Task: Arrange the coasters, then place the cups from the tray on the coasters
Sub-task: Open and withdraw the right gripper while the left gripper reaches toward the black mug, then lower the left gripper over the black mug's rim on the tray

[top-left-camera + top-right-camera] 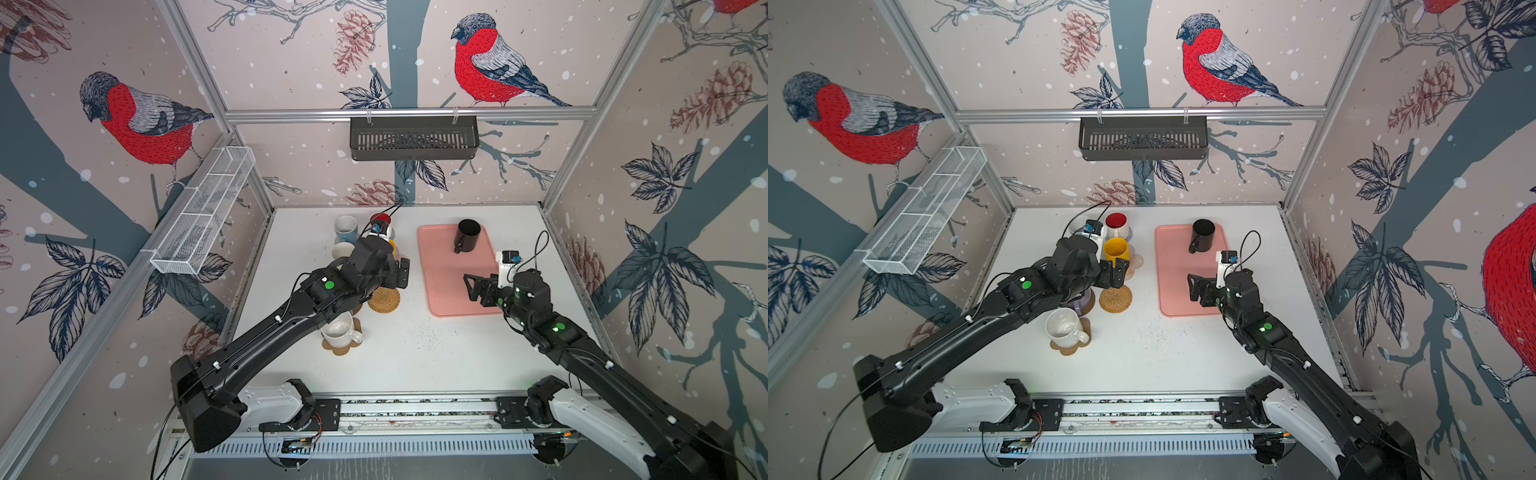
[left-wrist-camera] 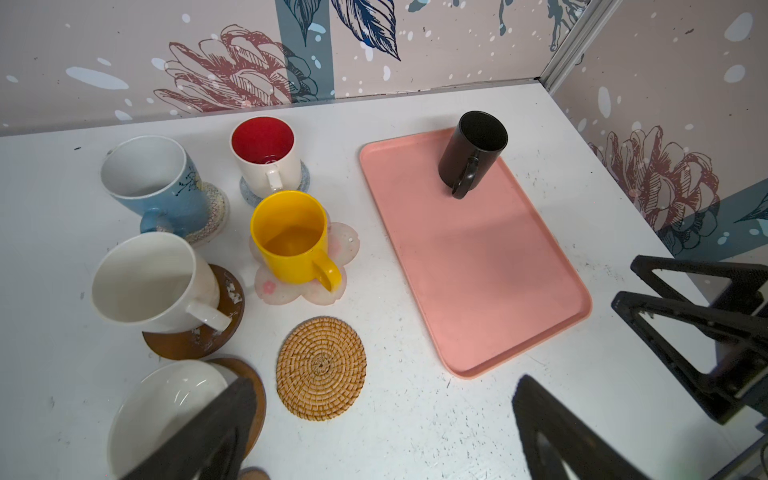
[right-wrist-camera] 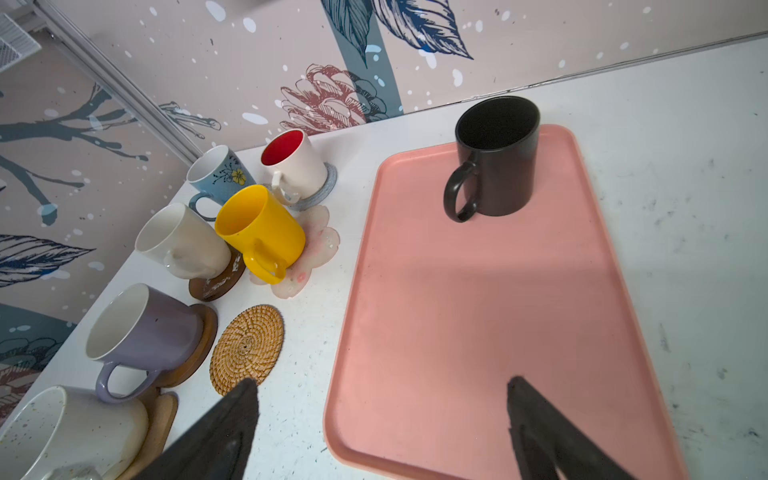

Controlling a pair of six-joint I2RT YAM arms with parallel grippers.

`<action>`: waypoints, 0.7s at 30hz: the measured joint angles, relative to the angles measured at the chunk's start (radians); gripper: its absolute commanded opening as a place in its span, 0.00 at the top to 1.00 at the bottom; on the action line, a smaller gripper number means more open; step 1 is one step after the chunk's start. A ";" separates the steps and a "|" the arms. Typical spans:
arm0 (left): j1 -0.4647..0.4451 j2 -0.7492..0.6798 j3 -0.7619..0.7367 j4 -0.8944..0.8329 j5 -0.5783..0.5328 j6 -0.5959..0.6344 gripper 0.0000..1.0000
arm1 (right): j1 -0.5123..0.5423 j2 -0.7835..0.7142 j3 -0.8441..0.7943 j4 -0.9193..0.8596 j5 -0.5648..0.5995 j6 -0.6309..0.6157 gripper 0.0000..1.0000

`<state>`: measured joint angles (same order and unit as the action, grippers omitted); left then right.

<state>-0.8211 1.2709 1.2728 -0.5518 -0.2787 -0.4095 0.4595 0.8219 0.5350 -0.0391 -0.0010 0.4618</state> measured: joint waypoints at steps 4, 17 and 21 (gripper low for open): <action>0.019 0.092 0.040 0.043 0.067 0.026 0.04 | -0.069 -0.060 -0.050 0.006 -0.027 0.015 0.03; 0.058 0.452 0.305 0.097 0.226 0.070 0.11 | -0.301 -0.174 -0.179 0.032 -0.051 0.151 0.01; 0.057 0.554 0.399 0.095 0.251 0.079 0.11 | -0.363 -0.176 -0.205 0.039 -0.055 0.211 0.00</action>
<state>-0.7639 1.8244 1.6718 -0.4568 -0.0277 -0.3305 0.0967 0.6456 0.3302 -0.0006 -0.0555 0.6724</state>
